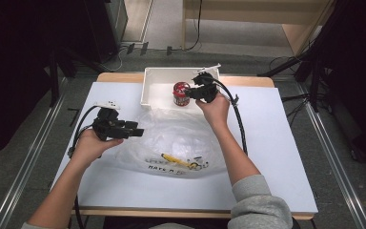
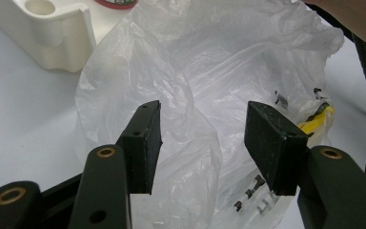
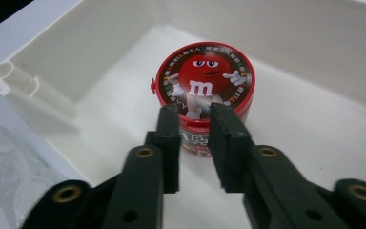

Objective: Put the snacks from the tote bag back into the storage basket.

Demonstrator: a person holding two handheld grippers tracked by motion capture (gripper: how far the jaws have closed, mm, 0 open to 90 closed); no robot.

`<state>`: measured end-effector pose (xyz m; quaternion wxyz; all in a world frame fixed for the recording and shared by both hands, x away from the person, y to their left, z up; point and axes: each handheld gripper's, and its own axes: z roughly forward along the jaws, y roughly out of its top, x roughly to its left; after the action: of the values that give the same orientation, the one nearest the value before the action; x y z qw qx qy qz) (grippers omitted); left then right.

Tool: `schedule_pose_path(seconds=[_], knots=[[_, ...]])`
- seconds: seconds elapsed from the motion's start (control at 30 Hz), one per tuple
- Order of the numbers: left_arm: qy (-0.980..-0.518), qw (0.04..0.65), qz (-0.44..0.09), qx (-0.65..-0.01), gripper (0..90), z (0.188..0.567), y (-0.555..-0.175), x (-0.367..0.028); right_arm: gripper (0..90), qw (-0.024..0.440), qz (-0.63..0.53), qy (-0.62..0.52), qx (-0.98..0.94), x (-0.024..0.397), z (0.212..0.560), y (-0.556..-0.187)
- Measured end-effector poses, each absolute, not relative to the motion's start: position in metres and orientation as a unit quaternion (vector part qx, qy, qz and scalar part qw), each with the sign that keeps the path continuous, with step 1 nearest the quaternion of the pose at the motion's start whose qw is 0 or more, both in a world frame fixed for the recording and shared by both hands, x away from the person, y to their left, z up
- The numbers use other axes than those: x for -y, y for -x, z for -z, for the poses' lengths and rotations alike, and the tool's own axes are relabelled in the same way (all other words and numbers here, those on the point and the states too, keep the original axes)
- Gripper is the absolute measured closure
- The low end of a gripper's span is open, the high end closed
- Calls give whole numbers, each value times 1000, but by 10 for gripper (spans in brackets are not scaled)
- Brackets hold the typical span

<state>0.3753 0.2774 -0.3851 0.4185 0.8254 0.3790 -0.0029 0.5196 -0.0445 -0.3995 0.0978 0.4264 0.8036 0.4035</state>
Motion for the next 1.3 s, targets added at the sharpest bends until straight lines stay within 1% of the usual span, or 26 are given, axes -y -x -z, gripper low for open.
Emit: schedule_pose_path(seconds=[0.03, 0.13, 0.17, 0.27, 0.53, 1.3], knots=[[-826, 419, 3, -378, 484, 385, -375, -277, 795, 96, -403, -428, -803, 45, 400, -519], [-826, 418, 3, -378, 484, 385, -375, -277, 895, 93, -405, -430, -802, 47, 404, -518], [-826, 418, 3, -378, 484, 385, -375, -277, 900, 95, -404, -429, -803, 47, 404, -518], [-826, 417, 3, -378, 484, 385, -375, -277, 900, 92, -396, -433, -805, 46, 407, -519], [-827, 417, 4, -378, 484, 385, -375, -277, 900, 101, -381, -440, -807, 43, 414, -521], [-827, 416, 3, -377, 485, 385, -375, -277, 900, 114, -366, -461, -800, 43, 420, -527]])
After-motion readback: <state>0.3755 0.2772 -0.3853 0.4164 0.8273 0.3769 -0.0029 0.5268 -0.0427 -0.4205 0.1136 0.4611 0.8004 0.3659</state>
